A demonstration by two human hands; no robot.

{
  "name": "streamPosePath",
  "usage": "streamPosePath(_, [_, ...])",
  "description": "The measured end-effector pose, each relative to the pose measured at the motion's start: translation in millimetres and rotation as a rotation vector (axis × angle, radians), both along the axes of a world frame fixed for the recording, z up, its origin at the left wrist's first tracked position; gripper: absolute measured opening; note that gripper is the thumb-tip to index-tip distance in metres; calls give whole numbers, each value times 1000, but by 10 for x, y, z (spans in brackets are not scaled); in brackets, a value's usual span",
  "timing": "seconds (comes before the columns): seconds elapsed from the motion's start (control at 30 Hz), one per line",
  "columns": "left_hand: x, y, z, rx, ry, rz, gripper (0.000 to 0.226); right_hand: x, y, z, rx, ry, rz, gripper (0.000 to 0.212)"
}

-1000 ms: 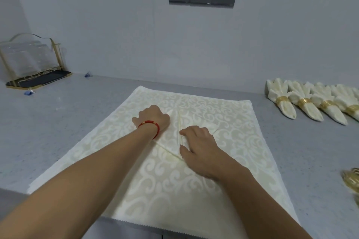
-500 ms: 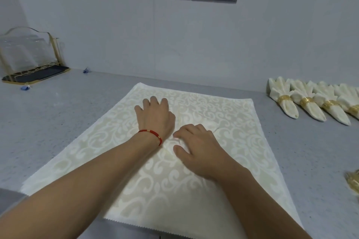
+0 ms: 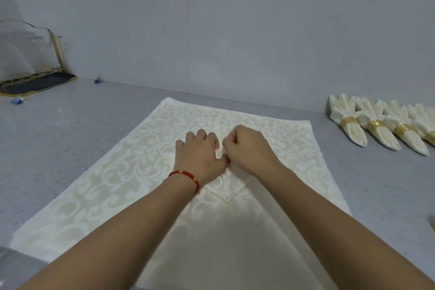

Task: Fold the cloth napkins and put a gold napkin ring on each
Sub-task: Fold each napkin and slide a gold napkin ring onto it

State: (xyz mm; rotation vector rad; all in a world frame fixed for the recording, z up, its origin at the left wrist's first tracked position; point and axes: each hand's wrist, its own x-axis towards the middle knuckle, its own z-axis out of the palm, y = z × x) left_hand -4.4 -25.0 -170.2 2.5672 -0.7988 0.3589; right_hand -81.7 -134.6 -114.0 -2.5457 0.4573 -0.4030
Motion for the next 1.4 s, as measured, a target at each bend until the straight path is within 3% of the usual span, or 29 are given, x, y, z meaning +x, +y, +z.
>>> streamPosePath(0.1, [-8, -7, -13, -2, -49, -2, 33, 475, -93, -5, -203, 53, 33, 29])
streamPosePath(0.2, [-11, 1, -21, -11, -65, -11, 30, 802, -206, -48, -119, 202, 98, 39])
streamPosePath(0.37, [-9, 38, 29, -81, -48, -84, 31, 872, -346, -106, -162, 155, 115, 16])
streamPosePath(0.57, [-3, 107, 70, -282, -61, -216, 19, 442, -927, -143, -122, 233, -267, 10])
streamPosePath(0.7, [-40, 148, 61, -308, -6, -292, 16, -246, -1169, -87, -118, 303, -439, 30])
streamPosePath(0.87, [-31, 154, 15, -248, 88, -385, 37, -816, -1238, -206, 46, 133, -455, 25])
streamPosePath(1.07, [-6, 161, 46, -205, 55, -375, 22, -1199, -1255, -292, 380, -202, -261, 14])
streamPosePath(1.27, [-18, 158, 70, -210, 21, -354, 21, -1199, -1286, -309, 228, -187, -202, 2])
streamPosePath(1.4, [26, 139, 28, -180, -42, -360, 18, -1171, -1290, -366, 183, -240, -211, 12])
